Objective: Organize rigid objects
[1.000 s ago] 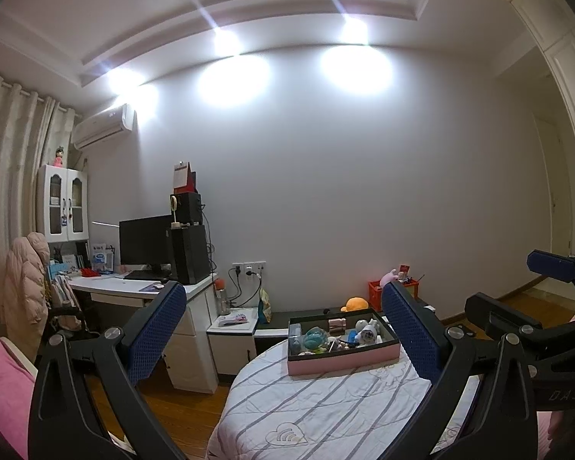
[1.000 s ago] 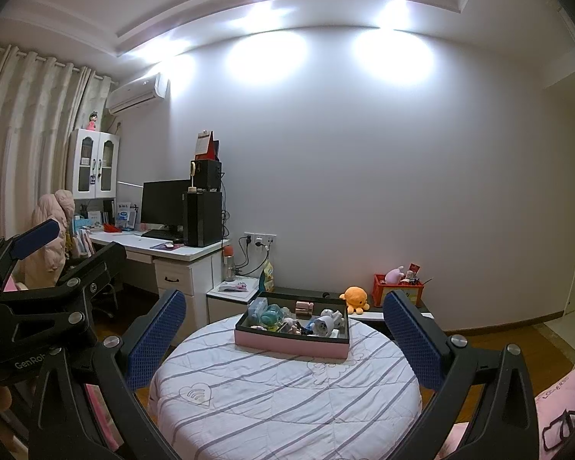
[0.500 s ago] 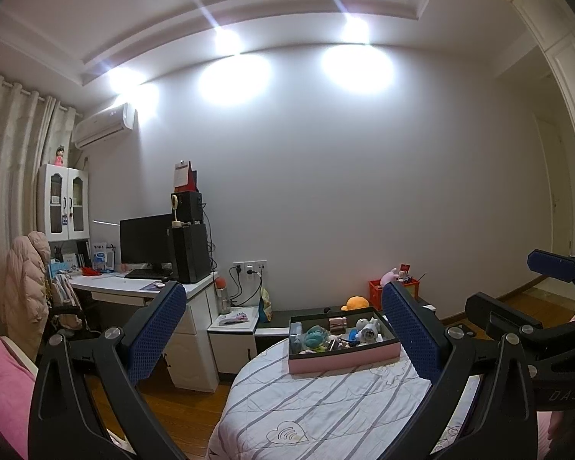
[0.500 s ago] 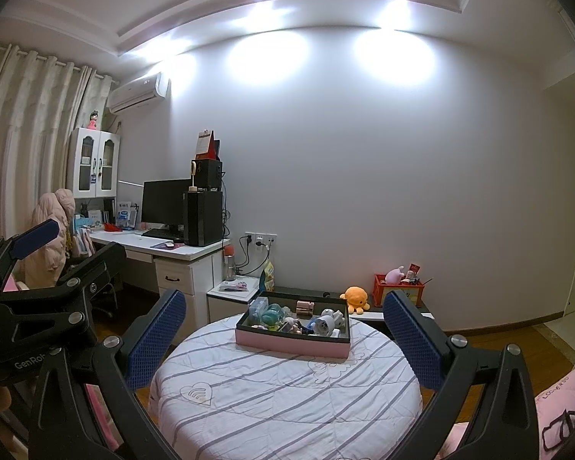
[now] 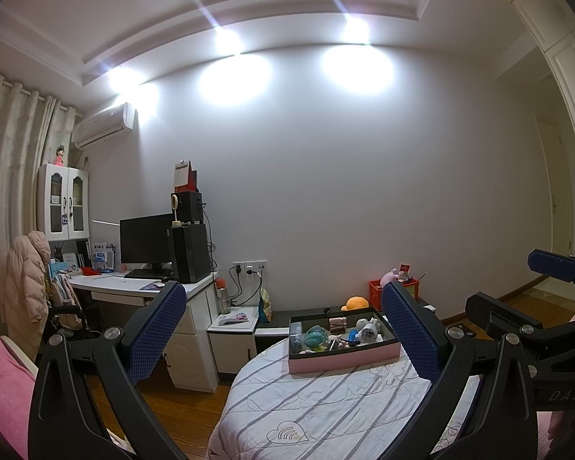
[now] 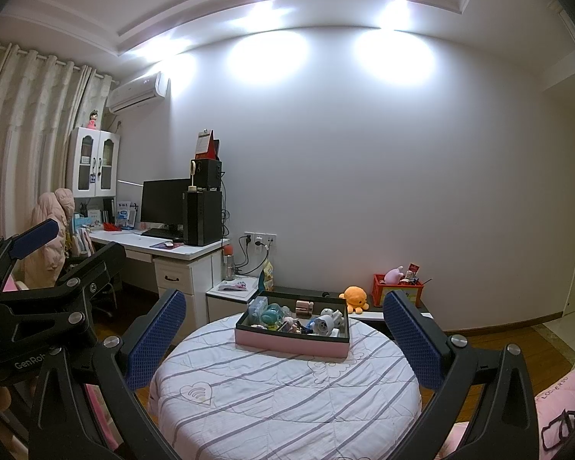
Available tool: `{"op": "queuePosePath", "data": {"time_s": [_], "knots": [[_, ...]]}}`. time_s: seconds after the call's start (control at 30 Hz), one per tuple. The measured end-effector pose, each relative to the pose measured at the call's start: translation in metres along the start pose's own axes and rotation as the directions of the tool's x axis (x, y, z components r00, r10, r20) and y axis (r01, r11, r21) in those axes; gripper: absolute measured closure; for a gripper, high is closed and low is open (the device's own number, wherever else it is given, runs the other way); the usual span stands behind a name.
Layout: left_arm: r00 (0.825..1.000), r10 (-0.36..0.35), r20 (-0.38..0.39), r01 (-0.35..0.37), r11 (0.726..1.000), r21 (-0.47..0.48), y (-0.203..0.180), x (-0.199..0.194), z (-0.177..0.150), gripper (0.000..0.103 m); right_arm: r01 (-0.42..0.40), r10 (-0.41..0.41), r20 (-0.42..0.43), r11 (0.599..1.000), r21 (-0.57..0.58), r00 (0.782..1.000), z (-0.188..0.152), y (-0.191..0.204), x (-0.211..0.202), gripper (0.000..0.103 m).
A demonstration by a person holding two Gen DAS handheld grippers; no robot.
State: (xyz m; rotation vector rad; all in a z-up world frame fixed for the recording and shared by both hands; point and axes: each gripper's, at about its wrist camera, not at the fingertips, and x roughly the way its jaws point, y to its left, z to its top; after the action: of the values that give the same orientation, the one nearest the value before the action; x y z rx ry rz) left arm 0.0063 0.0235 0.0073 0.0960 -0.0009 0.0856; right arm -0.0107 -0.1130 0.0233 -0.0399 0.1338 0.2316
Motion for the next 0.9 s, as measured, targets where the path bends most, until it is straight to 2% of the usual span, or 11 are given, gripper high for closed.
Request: {"op": "queuePosePath", "data": {"time_s": [0.9], "knots": [[1.000, 0.010, 0.009, -0.010, 1.000, 0.004, 0.0038, -0.0055, -0.0007, 0.000, 0.001, -0.001, 0.000, 1.000, -0.002, 1.000, 0.0001, 0.0015, -0.0004, 0.000]]}}
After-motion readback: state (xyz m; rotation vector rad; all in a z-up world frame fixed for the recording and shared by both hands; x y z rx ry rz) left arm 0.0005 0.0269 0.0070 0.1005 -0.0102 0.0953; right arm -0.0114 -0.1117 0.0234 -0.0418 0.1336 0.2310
